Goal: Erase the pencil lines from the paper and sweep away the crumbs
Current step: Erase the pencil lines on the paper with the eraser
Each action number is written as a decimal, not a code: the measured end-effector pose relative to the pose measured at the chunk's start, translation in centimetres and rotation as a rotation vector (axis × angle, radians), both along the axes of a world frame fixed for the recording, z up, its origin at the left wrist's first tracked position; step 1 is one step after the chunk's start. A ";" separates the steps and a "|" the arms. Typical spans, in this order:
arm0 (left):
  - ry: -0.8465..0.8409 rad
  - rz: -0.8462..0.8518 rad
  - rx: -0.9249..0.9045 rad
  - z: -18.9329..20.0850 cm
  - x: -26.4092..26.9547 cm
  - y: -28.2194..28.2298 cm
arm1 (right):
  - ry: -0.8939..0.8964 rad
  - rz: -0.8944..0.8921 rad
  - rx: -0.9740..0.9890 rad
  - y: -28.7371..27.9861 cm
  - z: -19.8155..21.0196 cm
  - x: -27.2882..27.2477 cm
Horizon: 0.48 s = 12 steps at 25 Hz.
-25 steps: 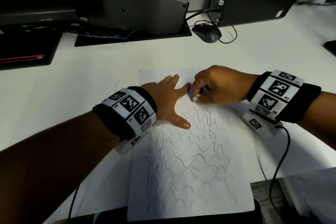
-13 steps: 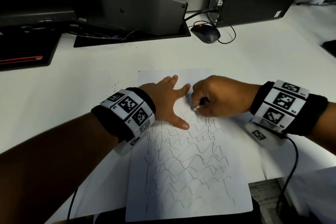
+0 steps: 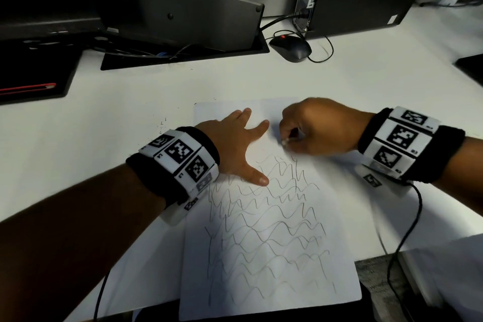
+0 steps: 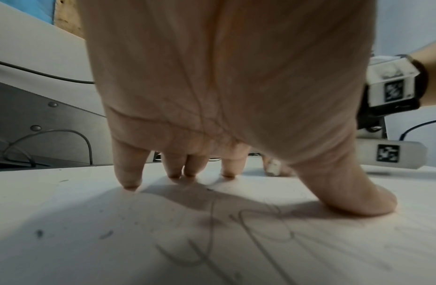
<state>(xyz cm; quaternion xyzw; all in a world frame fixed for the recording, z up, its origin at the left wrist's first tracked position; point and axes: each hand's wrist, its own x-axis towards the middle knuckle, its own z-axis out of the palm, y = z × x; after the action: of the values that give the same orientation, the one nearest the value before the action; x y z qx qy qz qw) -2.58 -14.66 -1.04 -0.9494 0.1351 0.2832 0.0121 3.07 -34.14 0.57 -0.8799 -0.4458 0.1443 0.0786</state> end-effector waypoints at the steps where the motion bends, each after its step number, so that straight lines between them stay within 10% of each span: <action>1: 0.000 -0.002 0.003 0.0 0.0 0.0 | 0.039 0.043 -0.019 0.1 0.0 -0.3; 12: 0.009 -0.005 0.007 0.0 0.1 0.1 | -0.015 -0.038 0.011 -0.8 0.1 0.1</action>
<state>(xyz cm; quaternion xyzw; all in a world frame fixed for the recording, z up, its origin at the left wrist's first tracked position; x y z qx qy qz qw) -2.50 -14.55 -1.05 -0.9477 0.1367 0.2879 0.0154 3.13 -34.94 0.67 -0.8889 -0.4302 0.1339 0.0827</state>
